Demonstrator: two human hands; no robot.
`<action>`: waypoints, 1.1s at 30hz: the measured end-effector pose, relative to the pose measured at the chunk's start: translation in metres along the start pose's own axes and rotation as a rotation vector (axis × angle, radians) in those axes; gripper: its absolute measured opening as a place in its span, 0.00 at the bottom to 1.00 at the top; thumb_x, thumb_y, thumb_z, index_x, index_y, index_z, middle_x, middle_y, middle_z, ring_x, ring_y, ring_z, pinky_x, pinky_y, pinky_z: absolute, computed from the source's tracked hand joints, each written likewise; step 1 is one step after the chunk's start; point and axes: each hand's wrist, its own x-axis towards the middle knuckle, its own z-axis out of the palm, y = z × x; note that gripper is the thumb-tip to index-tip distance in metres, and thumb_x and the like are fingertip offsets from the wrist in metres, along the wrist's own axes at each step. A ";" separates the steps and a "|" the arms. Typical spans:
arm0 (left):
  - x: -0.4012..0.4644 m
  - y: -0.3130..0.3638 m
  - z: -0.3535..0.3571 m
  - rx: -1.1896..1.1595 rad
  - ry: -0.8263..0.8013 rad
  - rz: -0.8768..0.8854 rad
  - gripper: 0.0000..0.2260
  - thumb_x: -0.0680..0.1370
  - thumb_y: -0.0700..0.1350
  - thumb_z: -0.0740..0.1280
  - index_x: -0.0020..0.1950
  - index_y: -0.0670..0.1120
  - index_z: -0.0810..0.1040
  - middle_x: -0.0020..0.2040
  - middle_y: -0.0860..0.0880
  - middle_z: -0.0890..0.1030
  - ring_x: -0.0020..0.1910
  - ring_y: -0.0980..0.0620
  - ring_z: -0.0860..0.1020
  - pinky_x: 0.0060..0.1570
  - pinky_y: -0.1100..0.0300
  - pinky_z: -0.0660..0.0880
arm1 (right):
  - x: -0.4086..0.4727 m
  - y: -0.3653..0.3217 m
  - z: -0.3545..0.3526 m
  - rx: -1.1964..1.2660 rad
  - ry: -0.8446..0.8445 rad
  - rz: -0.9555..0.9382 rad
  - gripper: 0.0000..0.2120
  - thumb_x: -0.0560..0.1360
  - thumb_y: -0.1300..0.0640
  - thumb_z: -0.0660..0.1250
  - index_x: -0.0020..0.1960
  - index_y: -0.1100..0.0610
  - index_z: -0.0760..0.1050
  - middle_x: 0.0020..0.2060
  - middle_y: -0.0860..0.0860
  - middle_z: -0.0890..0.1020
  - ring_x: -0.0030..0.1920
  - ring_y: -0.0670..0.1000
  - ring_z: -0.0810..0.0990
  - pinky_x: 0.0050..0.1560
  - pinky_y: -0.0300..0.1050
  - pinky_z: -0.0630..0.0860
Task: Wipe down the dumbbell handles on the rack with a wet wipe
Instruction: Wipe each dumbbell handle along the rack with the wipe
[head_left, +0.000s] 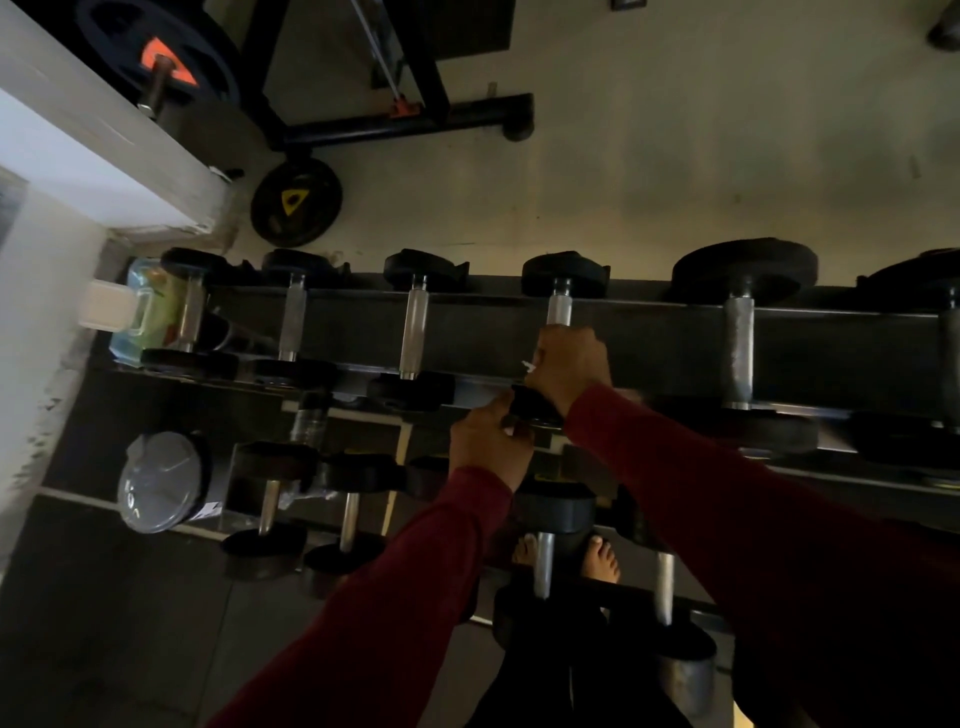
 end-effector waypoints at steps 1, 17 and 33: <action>0.002 -0.002 0.000 -0.015 0.002 0.000 0.20 0.76 0.42 0.69 0.69 0.52 0.76 0.58 0.55 0.81 0.50 0.61 0.78 0.47 0.80 0.67 | 0.001 -0.002 0.001 -0.026 0.002 -0.002 0.10 0.72 0.58 0.75 0.51 0.57 0.79 0.46 0.53 0.83 0.47 0.51 0.84 0.50 0.47 0.83; 0.009 -0.028 -0.002 -0.062 -0.023 0.162 0.21 0.77 0.40 0.67 0.69 0.52 0.75 0.61 0.51 0.81 0.56 0.56 0.80 0.60 0.63 0.75 | 0.000 -0.017 0.002 -0.192 0.004 0.085 0.15 0.71 0.55 0.77 0.54 0.57 0.77 0.49 0.54 0.82 0.44 0.49 0.81 0.45 0.43 0.81; 0.017 -0.022 0.001 -0.375 0.029 0.060 0.13 0.74 0.48 0.74 0.59 0.48 0.83 0.51 0.54 0.84 0.42 0.67 0.78 0.46 0.75 0.74 | -0.016 0.001 -0.009 -0.002 0.134 0.034 0.07 0.72 0.56 0.75 0.45 0.50 0.77 0.47 0.45 0.80 0.46 0.42 0.81 0.40 0.31 0.76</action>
